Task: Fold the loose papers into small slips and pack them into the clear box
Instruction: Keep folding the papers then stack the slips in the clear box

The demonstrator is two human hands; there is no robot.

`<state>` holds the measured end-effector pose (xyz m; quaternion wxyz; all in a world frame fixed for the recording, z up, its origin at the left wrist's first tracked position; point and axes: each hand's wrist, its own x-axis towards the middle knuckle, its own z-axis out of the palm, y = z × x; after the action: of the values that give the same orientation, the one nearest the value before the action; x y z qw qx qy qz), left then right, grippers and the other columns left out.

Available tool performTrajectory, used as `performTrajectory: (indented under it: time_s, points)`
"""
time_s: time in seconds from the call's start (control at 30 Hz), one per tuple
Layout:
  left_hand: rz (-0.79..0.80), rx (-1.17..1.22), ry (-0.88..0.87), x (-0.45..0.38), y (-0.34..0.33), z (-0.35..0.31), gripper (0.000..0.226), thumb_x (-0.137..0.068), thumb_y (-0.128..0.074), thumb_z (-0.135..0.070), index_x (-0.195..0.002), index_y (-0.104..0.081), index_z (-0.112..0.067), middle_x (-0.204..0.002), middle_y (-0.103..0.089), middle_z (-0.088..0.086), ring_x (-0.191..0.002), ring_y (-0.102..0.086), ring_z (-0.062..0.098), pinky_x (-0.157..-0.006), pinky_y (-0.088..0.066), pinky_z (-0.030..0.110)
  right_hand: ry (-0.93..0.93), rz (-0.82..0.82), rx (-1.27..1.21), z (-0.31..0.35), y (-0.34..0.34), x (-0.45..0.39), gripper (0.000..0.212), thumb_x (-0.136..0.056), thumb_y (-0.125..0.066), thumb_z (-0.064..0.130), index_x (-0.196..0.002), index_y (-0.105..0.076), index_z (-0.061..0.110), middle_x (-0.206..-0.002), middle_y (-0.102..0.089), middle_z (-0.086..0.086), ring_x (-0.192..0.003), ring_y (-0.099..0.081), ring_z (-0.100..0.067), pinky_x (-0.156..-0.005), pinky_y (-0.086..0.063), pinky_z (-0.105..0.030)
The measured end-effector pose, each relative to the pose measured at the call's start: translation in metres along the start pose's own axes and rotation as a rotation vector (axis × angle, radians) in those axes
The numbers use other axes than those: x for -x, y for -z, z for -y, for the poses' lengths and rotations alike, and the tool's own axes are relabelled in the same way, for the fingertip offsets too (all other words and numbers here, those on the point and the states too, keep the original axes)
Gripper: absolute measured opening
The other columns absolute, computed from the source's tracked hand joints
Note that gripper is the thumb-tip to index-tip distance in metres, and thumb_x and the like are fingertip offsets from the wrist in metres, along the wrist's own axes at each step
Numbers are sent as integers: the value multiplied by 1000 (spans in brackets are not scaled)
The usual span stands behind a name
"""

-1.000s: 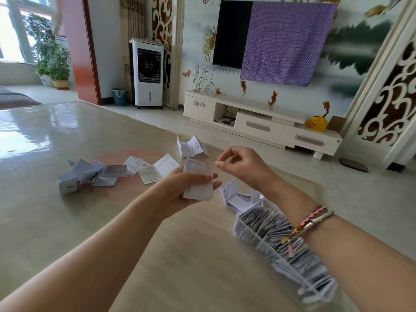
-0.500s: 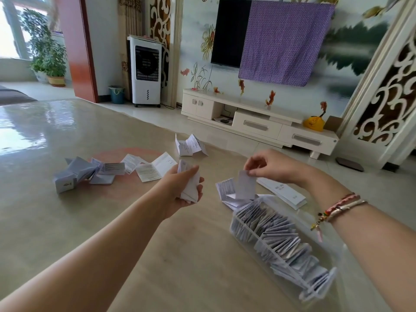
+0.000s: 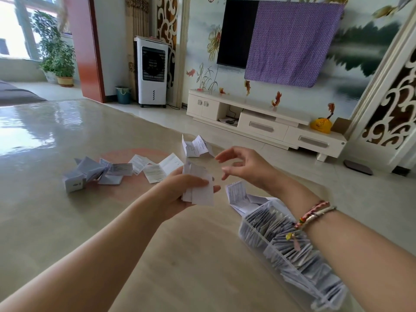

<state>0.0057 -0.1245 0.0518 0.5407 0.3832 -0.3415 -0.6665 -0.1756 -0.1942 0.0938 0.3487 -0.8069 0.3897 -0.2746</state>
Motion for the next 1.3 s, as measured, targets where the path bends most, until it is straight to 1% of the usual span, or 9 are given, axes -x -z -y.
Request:
performTrajectory:
  time_s: [0.1, 0.2, 0.33, 0.43, 0.57, 0.8, 1.0, 1.13, 1.3]
  points:
    - [-111, -1, 9, 0, 8, -1, 33, -92, -52, 5, -124, -50, -3, -102, -68, 20, -68, -68, 22, -67, -60, 35, -138, 100, 661, -28, 7, -8, 39, -84, -65, 15, -120, -58, 30, -132, -52, 4, -114, -47, -18, -95, -40, -32]
    - [-192, 42, 21, -2, 11, 0, 21, -95, -50, -1, -113, -51, -11, -94, -63, 18, -62, -56, 21, -69, -54, 37, -135, 100, 930, -42, 0, -11, 18, -86, -61, 20, -102, -64, 29, -103, -61, 8, -110, -48, -17, -88, -35, -31]
    - [-325, 99, -32, -7, 10, 3, 5, -97, -55, -15, -98, -51, -19, -88, -59, 12, -61, -52, 19, -64, -50, 33, -96, -230, 110, -29, 1, -17, 11, -86, -68, 6, -86, -65, 17, -75, -61, 5, -66, -54, -4, -63, -43, -20]
    - [-344, 109, -89, -9, 11, 5, 18, -90, -65, -28, -100, -52, -19, -90, -60, 11, -64, -53, 18, -67, -51, 33, -296, -149, -589, -15, -3, -13, 10, -86, -66, 3, -88, -62, 12, -66, -62, 2, -53, -51, -5, -44, -35, -16]
    - [-111, -114, -181, -6, -7, 6, 42, -75, -72, -40, -108, -56, -19, -92, -65, 7, -78, -62, 17, -69, -51, 32, -333, -3, -585, -5, -24, -8, 6, -85, -67, 3, -81, -64, 7, -64, -66, -2, -52, -58, -7, -47, -42, -16]
    - [-241, -28, -192, -17, -19, 11, 26, -90, -63, -7, -113, -52, -8, -91, -64, 14, -72, -70, 24, -66, -60, 35, -271, -25, -140, -11, 18, 2, 16, -86, -67, 3, -101, -67, 7, -87, -66, -3, -75, -61, -11, -57, -45, -14]
    - [-274, 6, -154, -20, -20, 18, 11, -94, -58, -6, -102, -53, -14, -88, -63, 15, -62, -61, 21, -67, -56, 36, -619, 305, 769, -48, 55, 8, 55, -78, -72, 50, -115, -65, 9, -116, -65, -2, -112, -60, -24, -98, -48, -39]
    - [-309, -10, -140, -16, -18, 20, 11, -93, -61, -14, -101, -53, -15, -87, -63, 10, -62, -56, 19, -64, -53, 32, -691, 316, 884, -59, 36, -3, 65, -76, -71, 56, -115, -61, 5, -105, -61, -3, -91, -57, -21, -78, -48, -31]
    - [-341, -22, -149, -7, -3, 15, 11, -93, -63, -17, -99, -53, -17, -87, -63, 8, -62, -57, 18, -68, -52, 33, -637, 272, 923, -62, 18, -17, 24, -81, -72, 22, -74, -51, 12, -78, -54, -2, -82, -57, -23, -69, -46, -30]
